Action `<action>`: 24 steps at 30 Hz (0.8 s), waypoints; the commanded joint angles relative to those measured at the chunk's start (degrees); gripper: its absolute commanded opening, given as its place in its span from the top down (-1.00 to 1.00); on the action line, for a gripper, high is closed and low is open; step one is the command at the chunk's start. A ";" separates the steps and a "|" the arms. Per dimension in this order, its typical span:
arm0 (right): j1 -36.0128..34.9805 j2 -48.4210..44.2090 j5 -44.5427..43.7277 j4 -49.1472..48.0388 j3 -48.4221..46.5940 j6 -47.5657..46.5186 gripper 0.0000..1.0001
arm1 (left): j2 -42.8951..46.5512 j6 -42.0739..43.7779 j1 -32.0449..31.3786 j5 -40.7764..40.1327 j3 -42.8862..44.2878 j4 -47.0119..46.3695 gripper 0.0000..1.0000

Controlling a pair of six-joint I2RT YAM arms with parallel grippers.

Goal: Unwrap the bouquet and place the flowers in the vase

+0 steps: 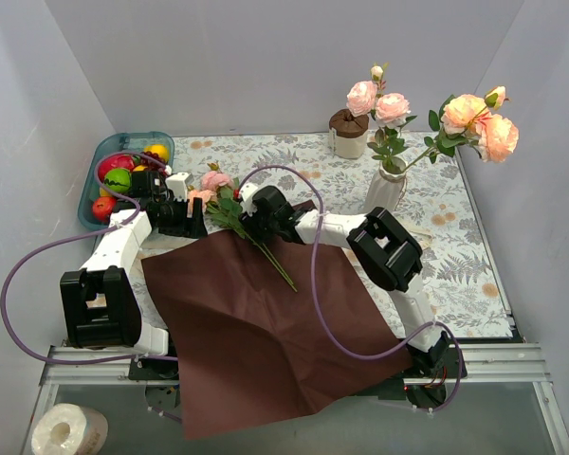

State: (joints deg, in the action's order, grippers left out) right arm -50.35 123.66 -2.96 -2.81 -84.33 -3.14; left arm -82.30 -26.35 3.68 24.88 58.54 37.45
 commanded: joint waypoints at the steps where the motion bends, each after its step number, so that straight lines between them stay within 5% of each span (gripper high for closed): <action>1: -0.37 2.20 -0.29 1.40 -3.55 0.94 -0.06 | 1.27 0.86 0.27 -0.63 0.60 -0.36 -0.41; 6: -0.37 2.91 -0.64 2.37 -5.14 0.68 0.01 | 1.88 0.77 0.27 -0.63 1.13 -0.01 -0.42; 16: -0.28 -0.07 -3.80 4.81 -7.68 -0.81 0.75 | 2.50 1.21 0.27 -1.06 2.28 0.96 -0.42; 24: 2.44 -3.94 -7.84 10.72 -15.15 -4.16 0.91 | 3.02 2.62 1.59 -1.15 3.15 2.71 -0.42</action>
State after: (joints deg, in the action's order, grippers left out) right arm -50.09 125.93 -7.44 5.58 -93.97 -5.45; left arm -82.28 -25.17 4.23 23.97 59.40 39.00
